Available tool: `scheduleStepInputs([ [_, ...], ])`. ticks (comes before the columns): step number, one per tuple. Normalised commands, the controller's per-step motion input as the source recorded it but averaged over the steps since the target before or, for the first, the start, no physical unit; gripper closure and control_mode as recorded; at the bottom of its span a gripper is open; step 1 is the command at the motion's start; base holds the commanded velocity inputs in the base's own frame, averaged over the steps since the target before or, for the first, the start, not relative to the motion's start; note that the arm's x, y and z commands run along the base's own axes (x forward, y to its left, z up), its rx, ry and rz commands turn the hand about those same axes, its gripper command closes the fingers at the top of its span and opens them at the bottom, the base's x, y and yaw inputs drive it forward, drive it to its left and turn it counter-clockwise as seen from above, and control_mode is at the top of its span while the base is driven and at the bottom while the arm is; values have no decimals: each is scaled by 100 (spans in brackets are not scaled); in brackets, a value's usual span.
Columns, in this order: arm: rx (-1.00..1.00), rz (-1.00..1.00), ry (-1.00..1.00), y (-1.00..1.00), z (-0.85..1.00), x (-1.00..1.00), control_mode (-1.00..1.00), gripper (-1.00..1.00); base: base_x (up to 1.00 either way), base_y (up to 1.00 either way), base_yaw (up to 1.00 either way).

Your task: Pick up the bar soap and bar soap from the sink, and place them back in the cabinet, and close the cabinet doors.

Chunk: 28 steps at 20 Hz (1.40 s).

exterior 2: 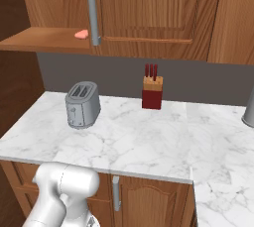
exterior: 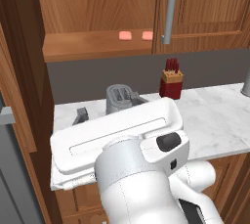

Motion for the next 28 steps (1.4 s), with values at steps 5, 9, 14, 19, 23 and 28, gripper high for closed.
scheduleStepInputs([
  [5,0,3,0,29,0,-17,-100,-100,0,0,0],
  [9,0,4,0,25,0,-22,-100,-100,0,0,0],
  [14,0,5,2,28,0,-15,-100,-100,0,0,0],
  [19,0,2,2,34,0,-3,-100,-100,0,0,0],
  [23,0,0,2,36,0,0,-100,-100,0,0,0],
  [28,0,0,1,32,0,0,-100,-100,0,0,0],
])
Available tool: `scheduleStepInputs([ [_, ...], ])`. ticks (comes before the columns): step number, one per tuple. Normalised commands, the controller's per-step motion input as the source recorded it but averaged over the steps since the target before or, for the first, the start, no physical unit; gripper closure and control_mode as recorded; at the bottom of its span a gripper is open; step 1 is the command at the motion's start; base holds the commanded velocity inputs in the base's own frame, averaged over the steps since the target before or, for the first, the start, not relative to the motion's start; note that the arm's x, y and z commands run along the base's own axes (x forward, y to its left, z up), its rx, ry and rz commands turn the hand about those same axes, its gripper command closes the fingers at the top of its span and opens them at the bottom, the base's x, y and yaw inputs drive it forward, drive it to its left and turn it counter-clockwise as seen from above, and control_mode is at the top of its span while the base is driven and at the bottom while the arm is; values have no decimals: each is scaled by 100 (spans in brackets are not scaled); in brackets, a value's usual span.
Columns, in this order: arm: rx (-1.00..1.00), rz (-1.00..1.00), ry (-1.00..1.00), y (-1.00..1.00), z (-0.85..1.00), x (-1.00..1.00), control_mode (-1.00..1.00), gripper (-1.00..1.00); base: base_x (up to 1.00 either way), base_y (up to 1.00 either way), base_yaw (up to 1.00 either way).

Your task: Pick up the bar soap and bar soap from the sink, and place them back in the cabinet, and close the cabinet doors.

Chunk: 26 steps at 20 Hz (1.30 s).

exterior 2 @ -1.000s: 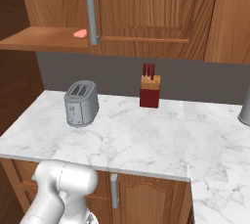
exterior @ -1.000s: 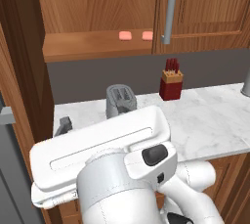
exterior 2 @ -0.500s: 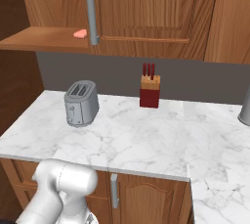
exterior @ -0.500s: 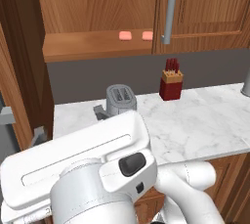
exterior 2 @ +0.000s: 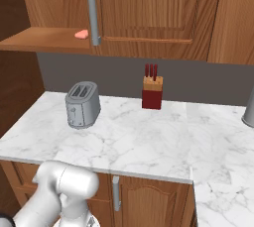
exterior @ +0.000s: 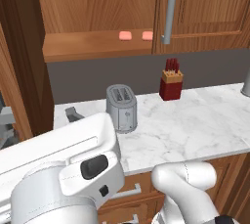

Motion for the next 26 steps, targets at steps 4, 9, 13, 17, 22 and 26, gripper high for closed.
scheduleStepInputs([
  [4,2,0,2,26,0,0,-100,-100,0,0,0],
  [9,1,0,2,24,-1,0,-100,-100,0,0,0],
  [13,0,0,1,23,-3,0,-100,-100,0,0,0],
  [17,0,0,1,21,-4,0,-100,-100,0,0,0],
  [22,0,0,0,16,-7,0,-100,-100,0,0,0],
  [26,0,-2,0,15,-5,1,-100,-100,0,0,0],
])
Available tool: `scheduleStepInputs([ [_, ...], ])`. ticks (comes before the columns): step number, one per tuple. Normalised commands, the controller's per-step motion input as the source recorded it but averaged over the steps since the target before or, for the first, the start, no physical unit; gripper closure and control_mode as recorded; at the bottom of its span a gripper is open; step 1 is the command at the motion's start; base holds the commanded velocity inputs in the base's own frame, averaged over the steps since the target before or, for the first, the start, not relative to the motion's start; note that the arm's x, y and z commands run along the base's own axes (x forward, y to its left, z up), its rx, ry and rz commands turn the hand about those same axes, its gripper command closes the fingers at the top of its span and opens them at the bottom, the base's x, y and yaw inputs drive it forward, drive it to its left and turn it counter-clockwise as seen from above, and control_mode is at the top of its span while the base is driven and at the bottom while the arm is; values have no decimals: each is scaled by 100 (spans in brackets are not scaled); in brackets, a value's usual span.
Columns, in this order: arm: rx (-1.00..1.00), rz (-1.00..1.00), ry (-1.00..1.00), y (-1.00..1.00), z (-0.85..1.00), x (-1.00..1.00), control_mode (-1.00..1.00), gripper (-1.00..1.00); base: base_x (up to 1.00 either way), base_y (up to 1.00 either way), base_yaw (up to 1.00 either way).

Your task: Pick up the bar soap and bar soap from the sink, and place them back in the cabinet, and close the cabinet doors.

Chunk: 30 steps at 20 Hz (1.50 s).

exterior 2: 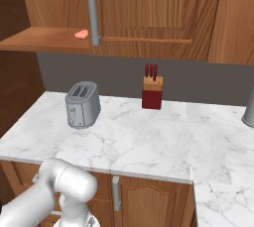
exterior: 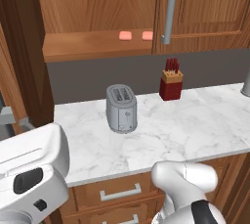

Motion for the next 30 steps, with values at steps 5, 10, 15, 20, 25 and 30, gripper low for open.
scheduleStepInputs([
  [5,0,-7,0,14,-4,10,-100,-100,0,0,0],
  [10,0,-9,0,13,-3,16,-100,-100,0,0,0],
  [15,0,-10,0,10,-7,14,-100,-100,0,0,0],
  [20,0,-11,0,11,-12,13,-100,-100,0,0,0],
  [25,0,-11,0,11,-14,12,-100,-100,0,0,0],
  [30,0,-11,0,11,-15,11,-100,-100,0,0,0],
])
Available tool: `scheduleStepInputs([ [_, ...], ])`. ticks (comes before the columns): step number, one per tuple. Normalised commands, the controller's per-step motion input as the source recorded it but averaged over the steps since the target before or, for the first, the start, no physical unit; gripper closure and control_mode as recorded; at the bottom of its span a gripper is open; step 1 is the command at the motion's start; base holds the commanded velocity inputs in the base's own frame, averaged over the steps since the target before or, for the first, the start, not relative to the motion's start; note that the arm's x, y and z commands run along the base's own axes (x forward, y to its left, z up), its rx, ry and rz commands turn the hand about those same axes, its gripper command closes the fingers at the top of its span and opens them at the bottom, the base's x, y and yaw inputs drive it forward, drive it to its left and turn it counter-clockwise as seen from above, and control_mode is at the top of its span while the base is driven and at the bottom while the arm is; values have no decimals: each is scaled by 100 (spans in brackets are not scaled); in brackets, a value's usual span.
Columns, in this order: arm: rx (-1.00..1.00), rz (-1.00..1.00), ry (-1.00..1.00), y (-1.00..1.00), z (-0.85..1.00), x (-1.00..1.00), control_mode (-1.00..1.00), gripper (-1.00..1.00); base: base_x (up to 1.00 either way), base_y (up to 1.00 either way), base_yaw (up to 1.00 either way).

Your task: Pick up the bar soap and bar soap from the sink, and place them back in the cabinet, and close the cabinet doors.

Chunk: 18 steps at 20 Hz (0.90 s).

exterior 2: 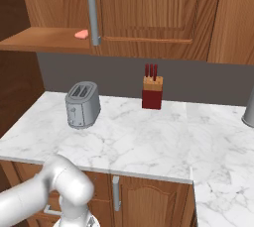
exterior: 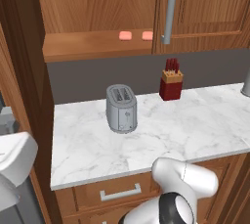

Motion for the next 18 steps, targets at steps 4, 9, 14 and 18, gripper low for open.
scheduleStepInputs([
  [4,0,-11,0,13,-16,14,-100,-100,0,0,0],
  [9,0,-10,0,15,-14,21,-100,-100,0,0,0],
  [14,0,-7,0,14,-11,28,-100,-100,0,0,0],
  [18,0,-6,0,13,-12,29,-100,-100,0,0,0],
])
